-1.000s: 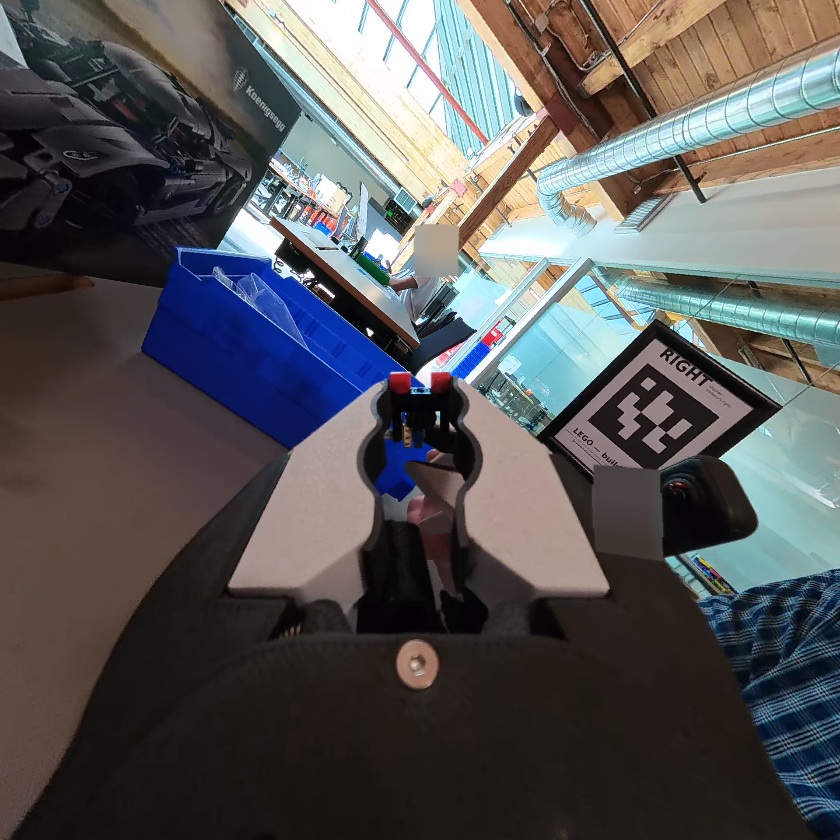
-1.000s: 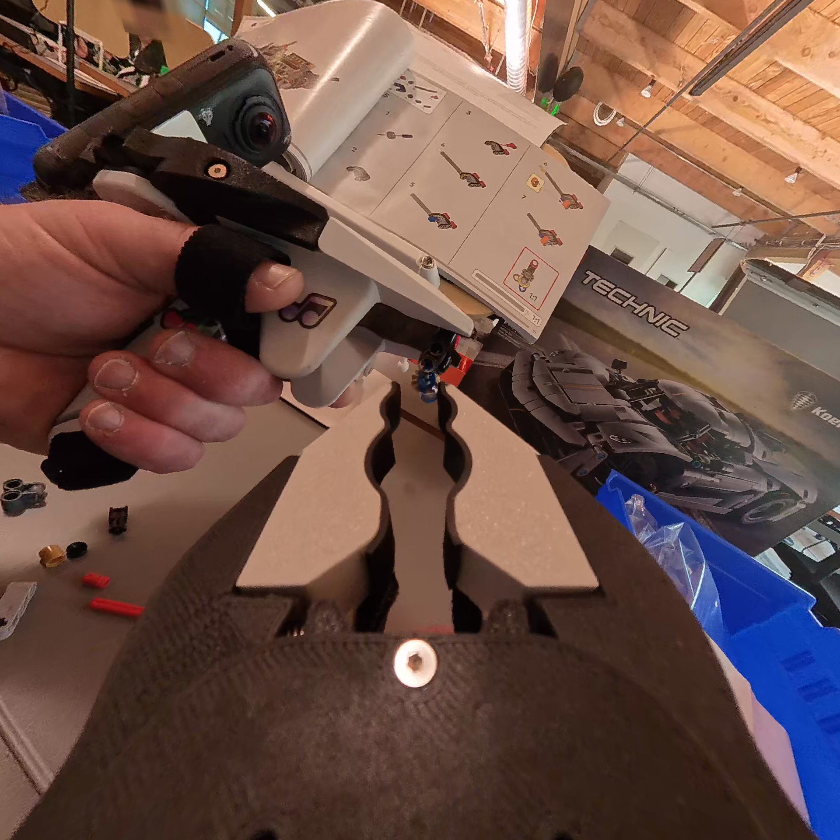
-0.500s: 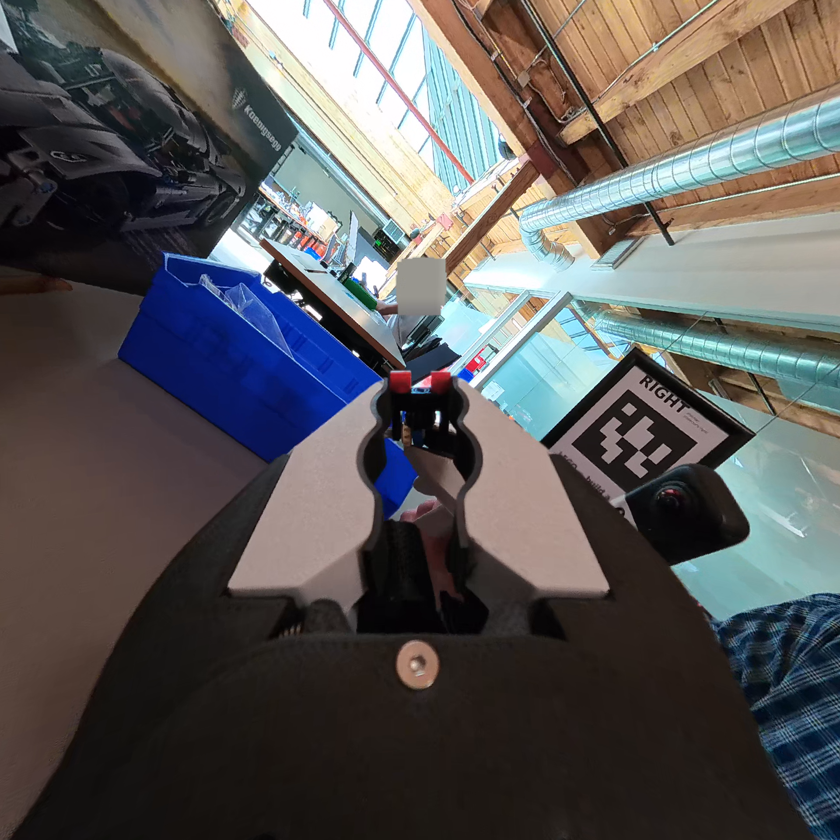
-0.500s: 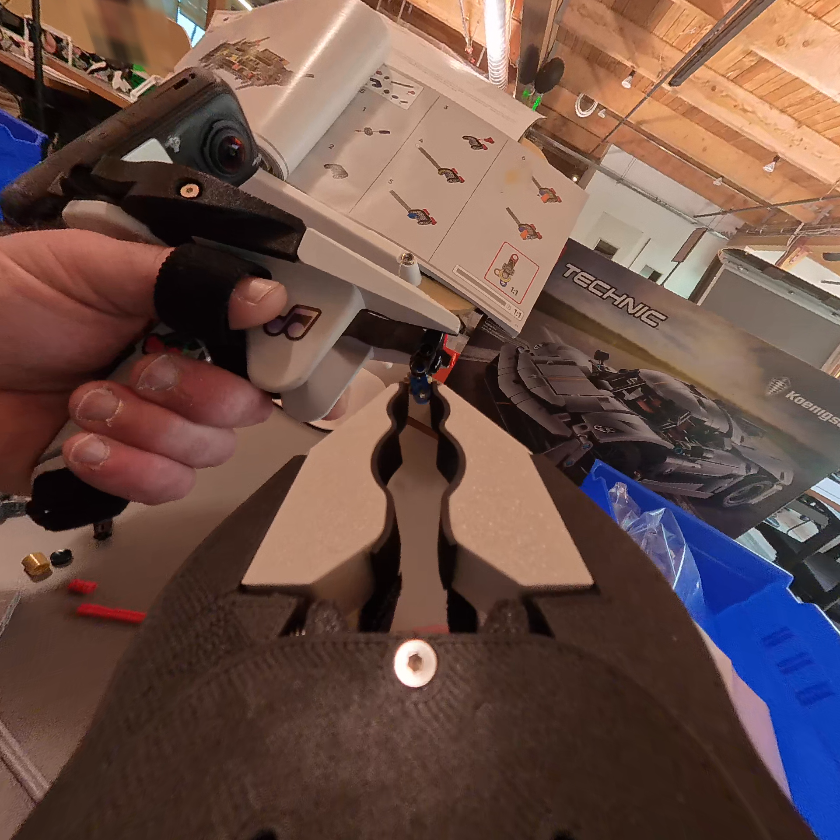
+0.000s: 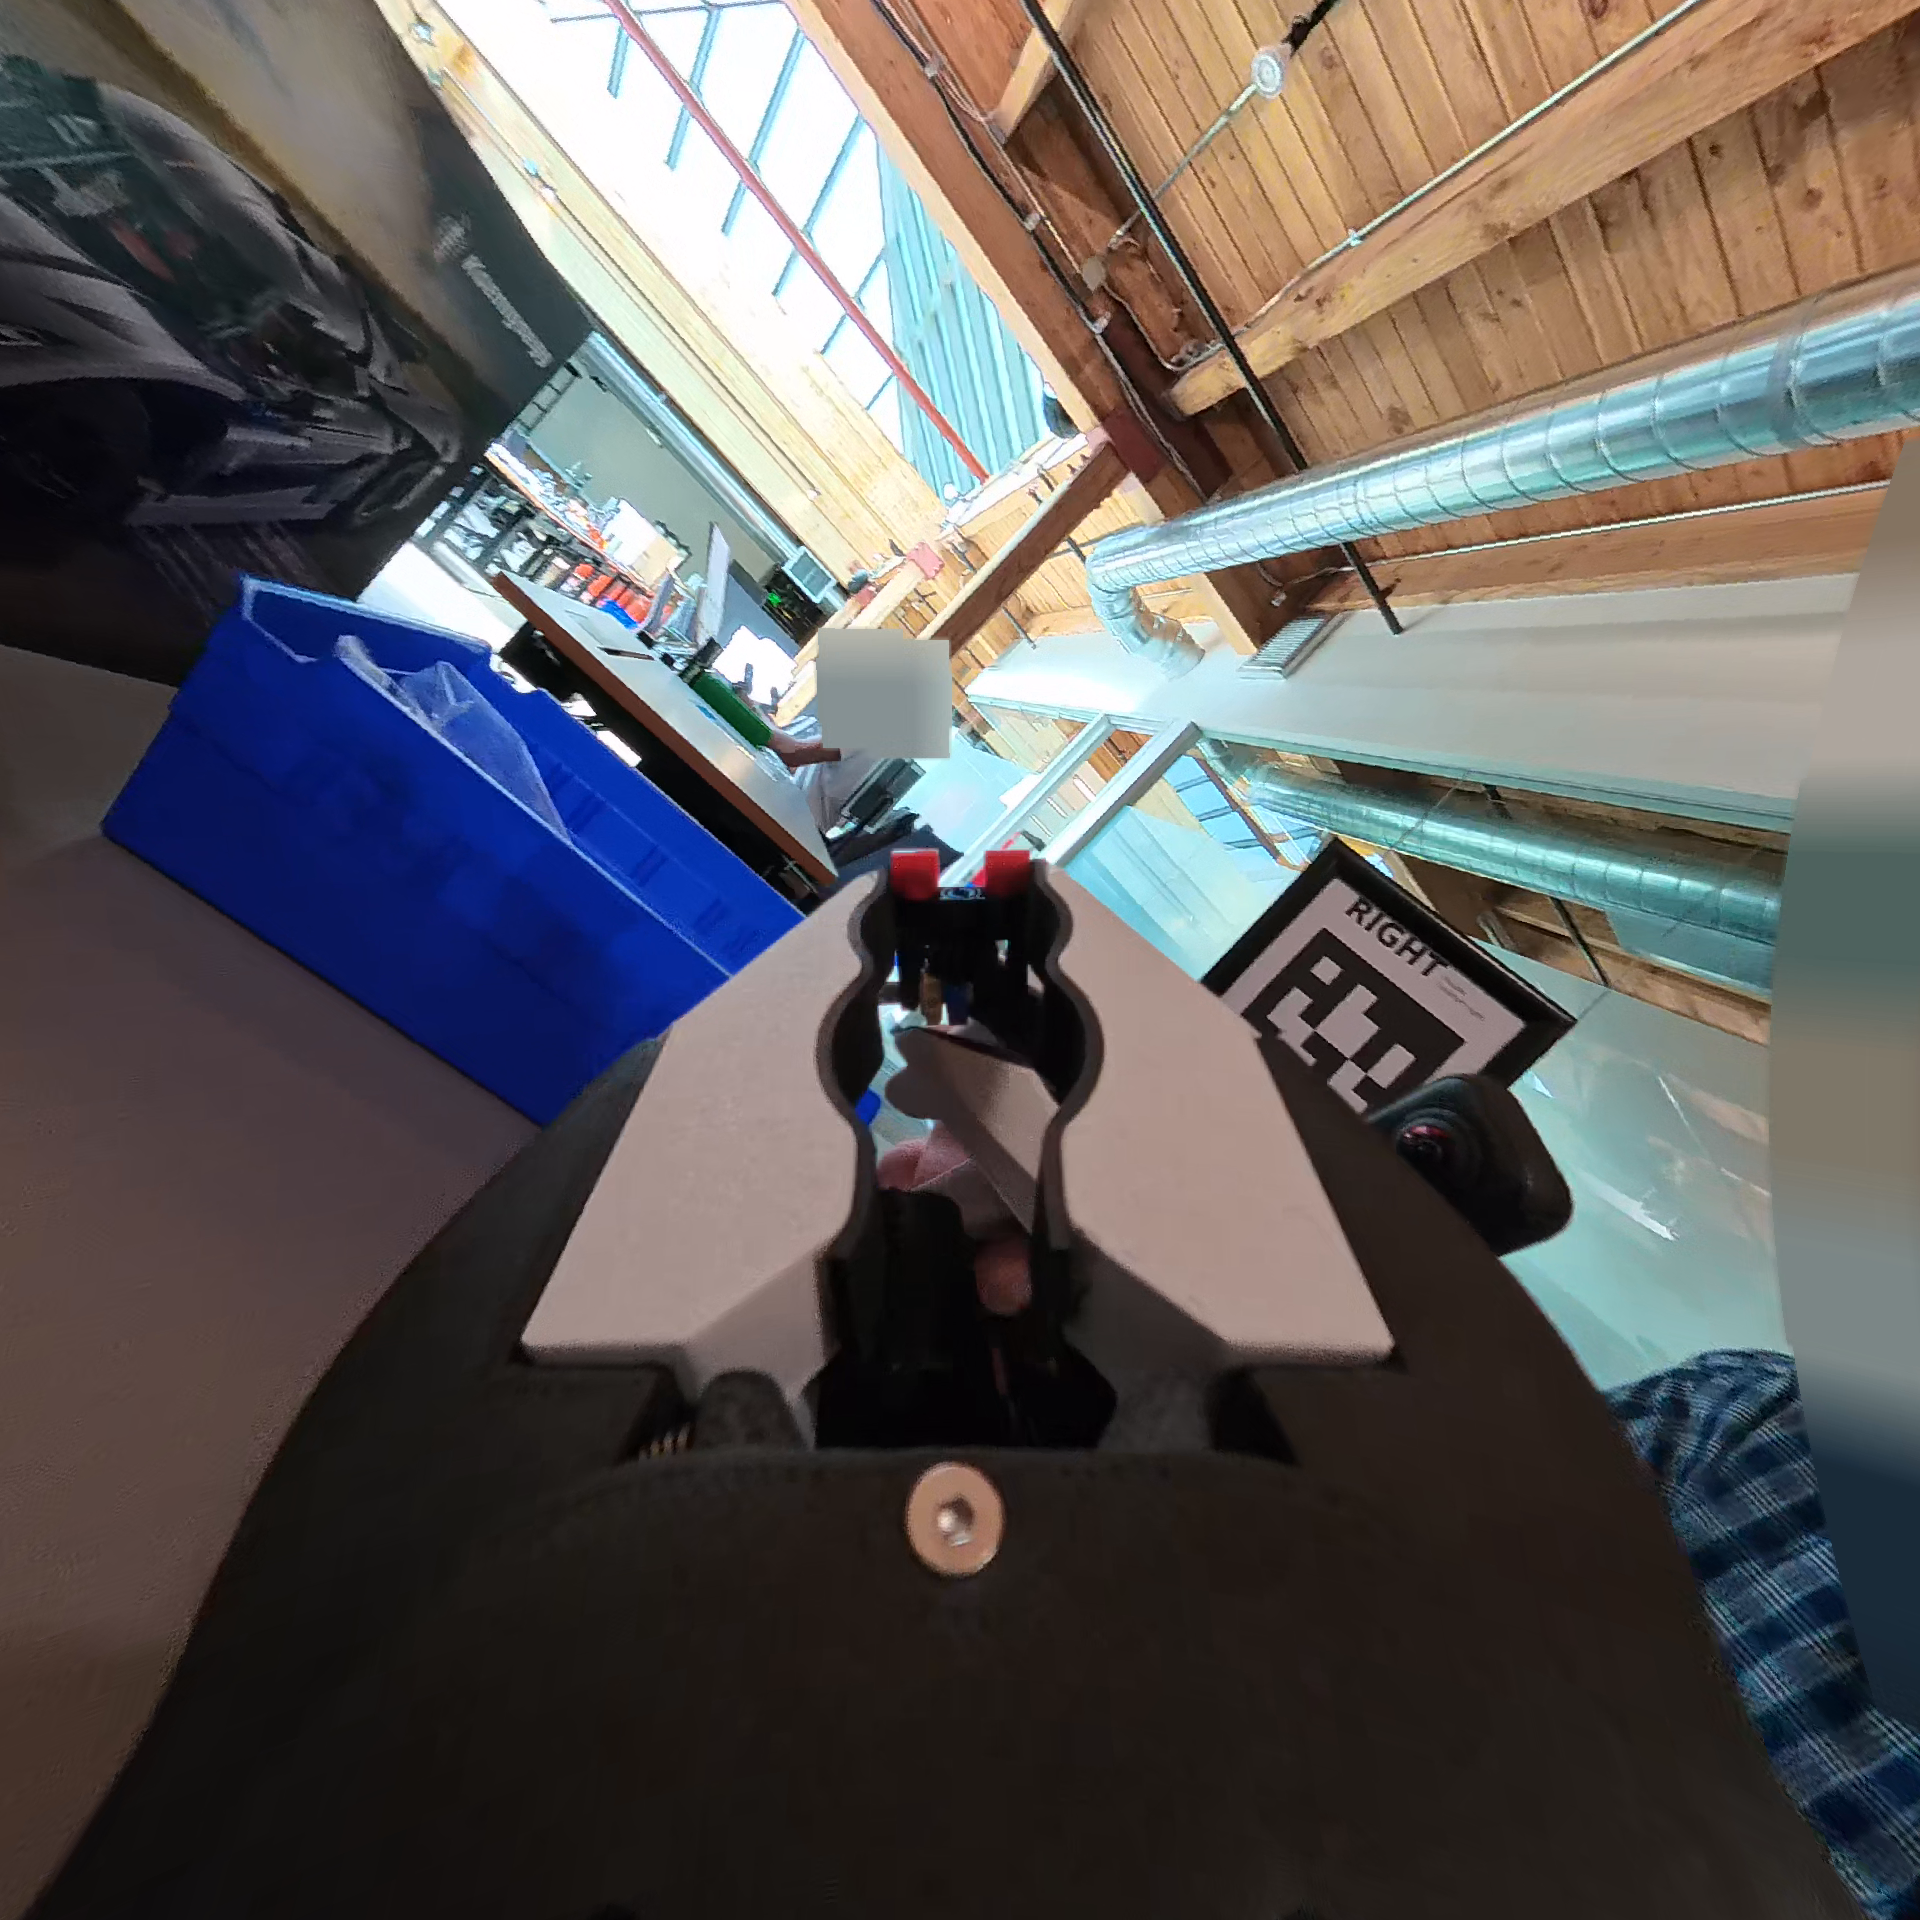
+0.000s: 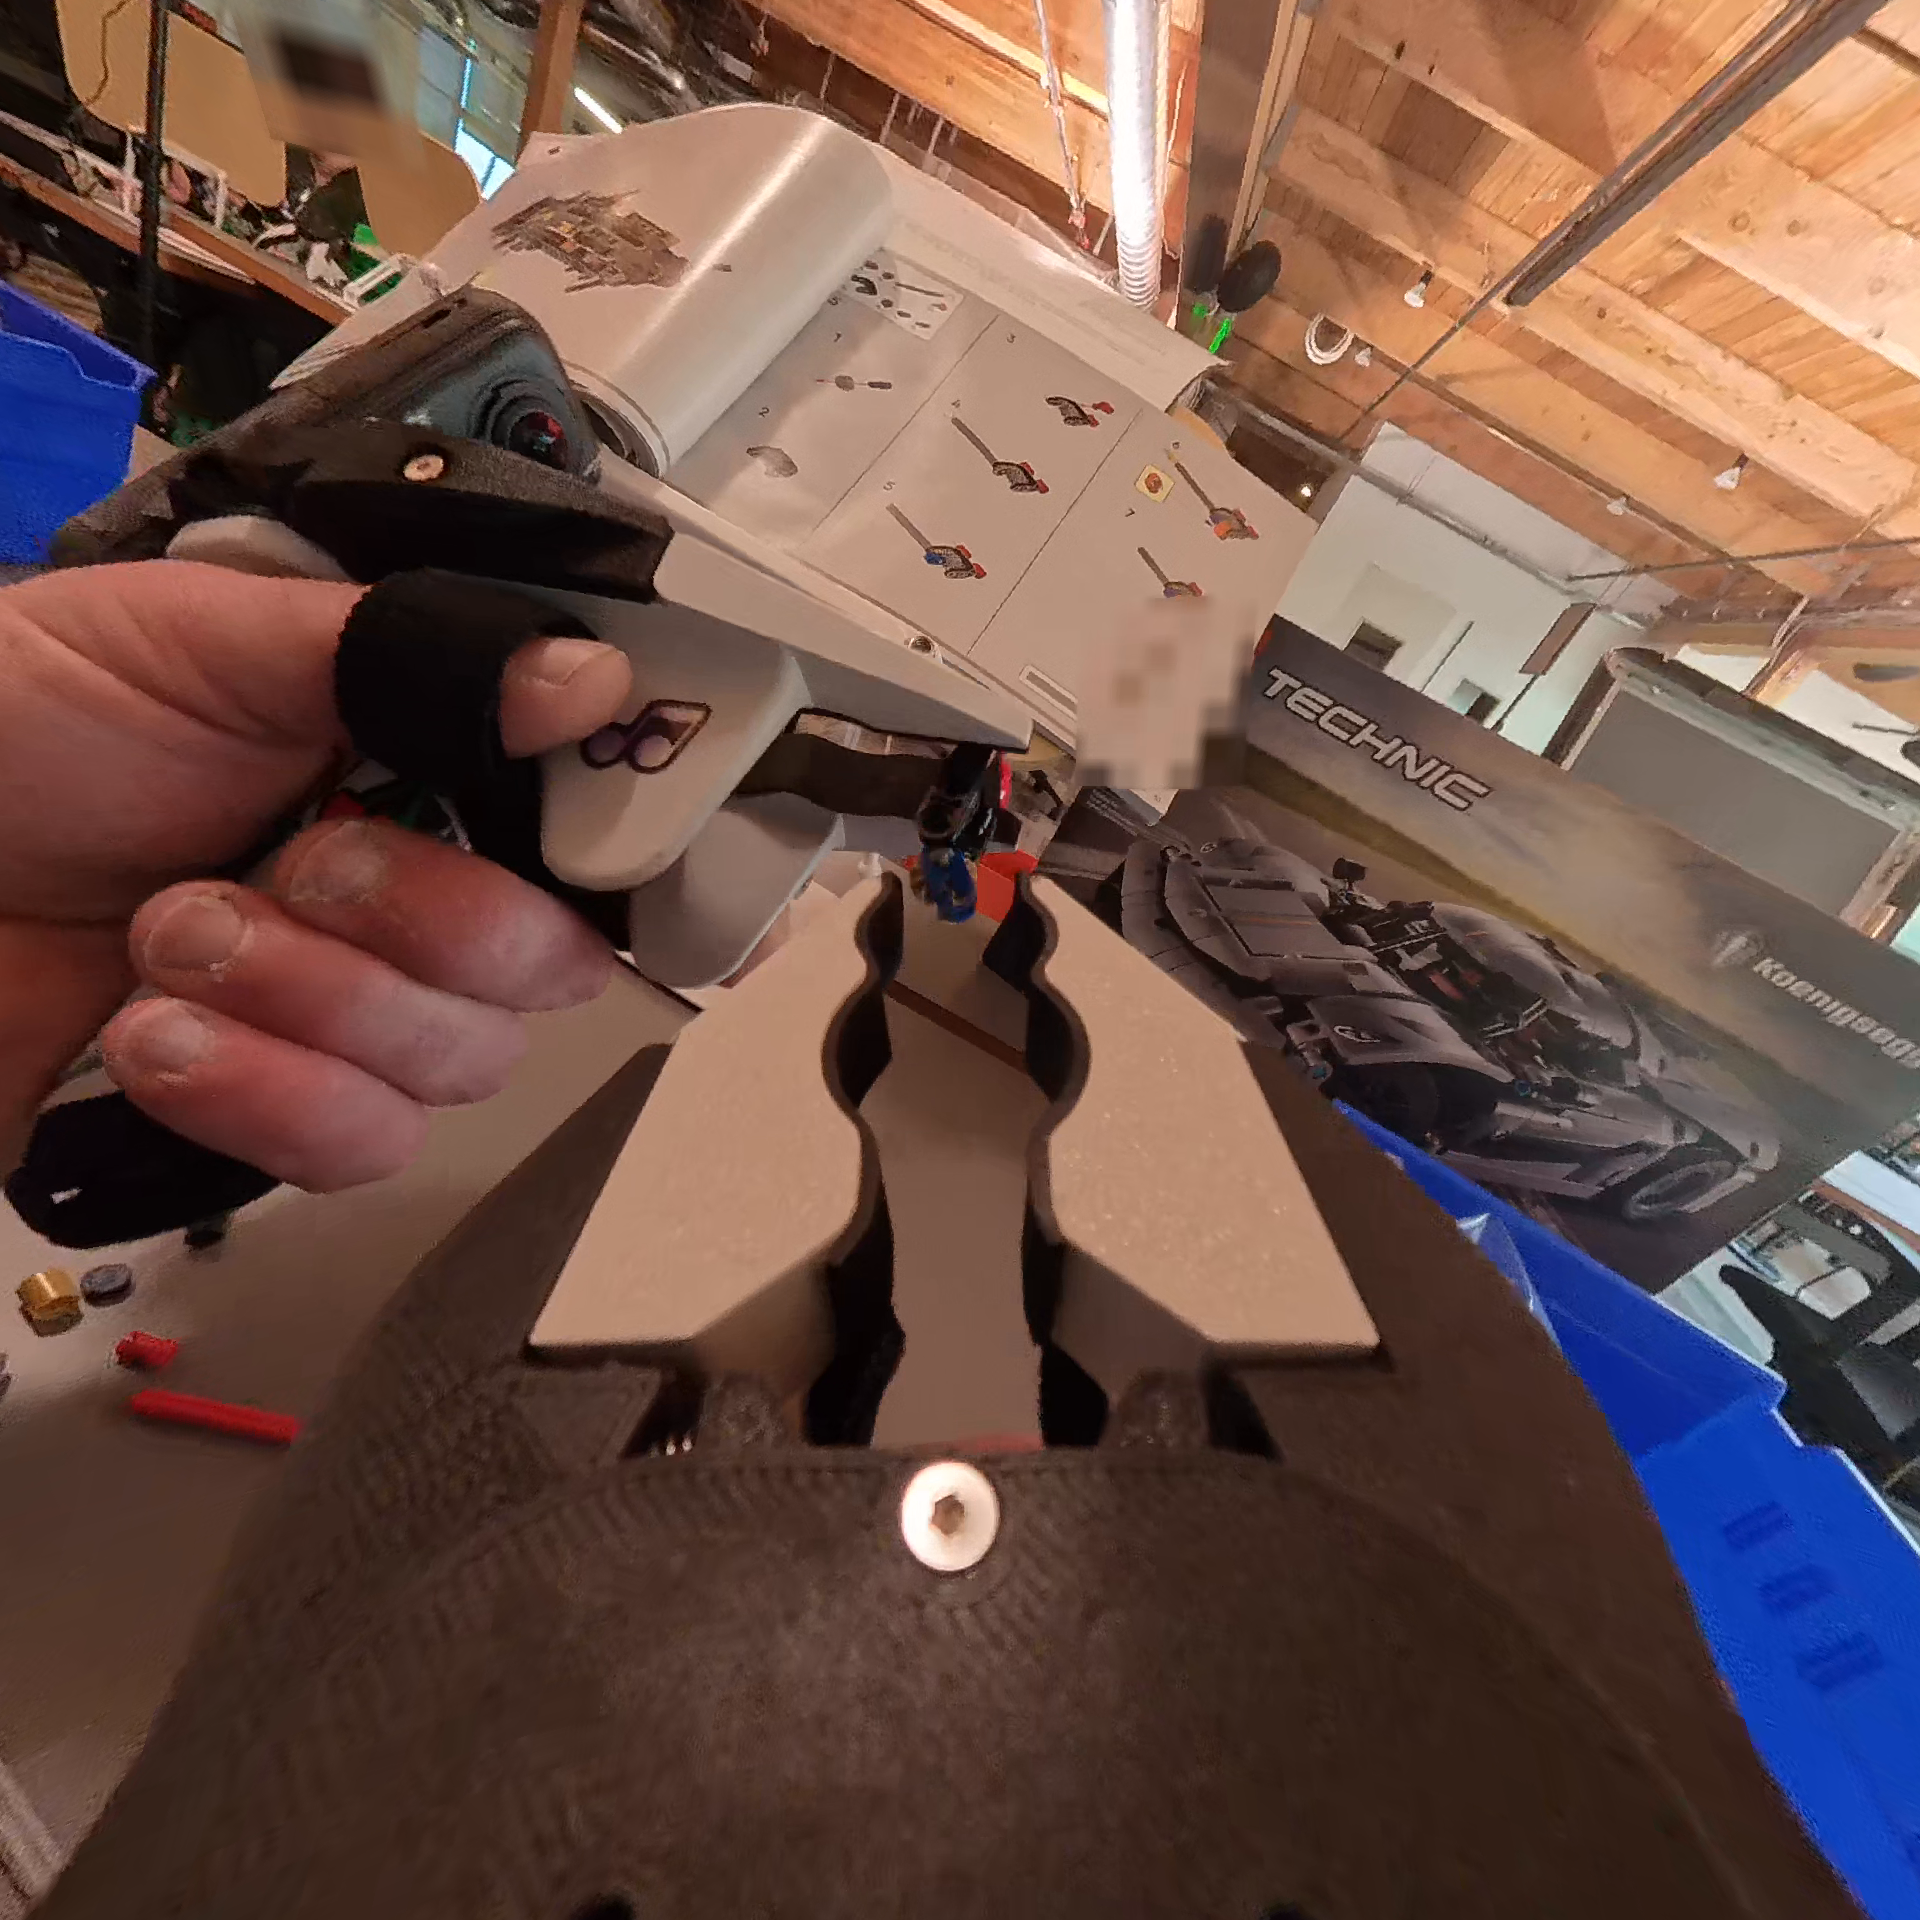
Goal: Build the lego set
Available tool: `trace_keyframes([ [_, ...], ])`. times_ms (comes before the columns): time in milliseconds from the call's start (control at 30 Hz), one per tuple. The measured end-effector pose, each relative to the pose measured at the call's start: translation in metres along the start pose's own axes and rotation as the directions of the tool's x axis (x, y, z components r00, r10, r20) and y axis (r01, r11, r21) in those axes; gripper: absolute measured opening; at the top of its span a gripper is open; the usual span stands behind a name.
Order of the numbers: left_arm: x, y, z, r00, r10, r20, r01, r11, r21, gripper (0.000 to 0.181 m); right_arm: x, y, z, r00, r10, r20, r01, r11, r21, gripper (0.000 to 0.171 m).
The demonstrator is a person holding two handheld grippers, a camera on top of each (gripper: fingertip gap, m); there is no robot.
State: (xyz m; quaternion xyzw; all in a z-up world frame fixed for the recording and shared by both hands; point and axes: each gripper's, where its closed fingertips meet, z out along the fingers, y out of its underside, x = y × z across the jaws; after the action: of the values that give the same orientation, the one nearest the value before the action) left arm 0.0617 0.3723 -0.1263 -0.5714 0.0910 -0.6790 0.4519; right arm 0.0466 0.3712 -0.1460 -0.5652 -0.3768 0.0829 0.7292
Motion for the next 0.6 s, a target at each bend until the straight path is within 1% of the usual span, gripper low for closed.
trace_keyframes([
  [67,0.006,0.003,0.002,1.0,0.008,-0.025,-0.009,1.0,-0.016,0.023,-0.003,-0.005,-0.001,1.0,-0.023,0.022,0.022,0.999,0.024,0.015],
  [133,0.01,0.004,0.002,0.998,-0.004,-0.056,0.003,1.0,-0.019,0.023,-0.001,-0.008,-0.003,0.999,-0.046,0.009,0.046,0.998,0.033,0.01],
  [300,0.028,0.001,0.0,0.984,-0.019,-0.174,0.019,1.0,-0.004,0.023,-0.002,-0.023,-0.01,0.993,-0.116,-0.03,0.118,0.99,0.079,0.01],
  [367,0.032,0.001,0.0,0.979,-0.021,-0.202,0.023,1.0,0.007,0.023,-0.001,-0.027,-0.011,0.989,-0.138,-0.05,0.142,0.986,0.081,0.01],
  [500,0.037,-0.001,0.0,0.972,-0.021,-0.235,0.032,0.999,0.042,0.023,0.0,-0.032,-0.013,0.988,-0.128,-0.084,0.135,0.987,0.082,0.009],
  [600,0.039,-0.001,0.0,0.97,-0.021,-0.241,0.035,0.998,0.052,0.023,-0.001,-0.034,-0.013,0.99,-0.118,-0.077,0.125,0.987,0.101,0.009],
])
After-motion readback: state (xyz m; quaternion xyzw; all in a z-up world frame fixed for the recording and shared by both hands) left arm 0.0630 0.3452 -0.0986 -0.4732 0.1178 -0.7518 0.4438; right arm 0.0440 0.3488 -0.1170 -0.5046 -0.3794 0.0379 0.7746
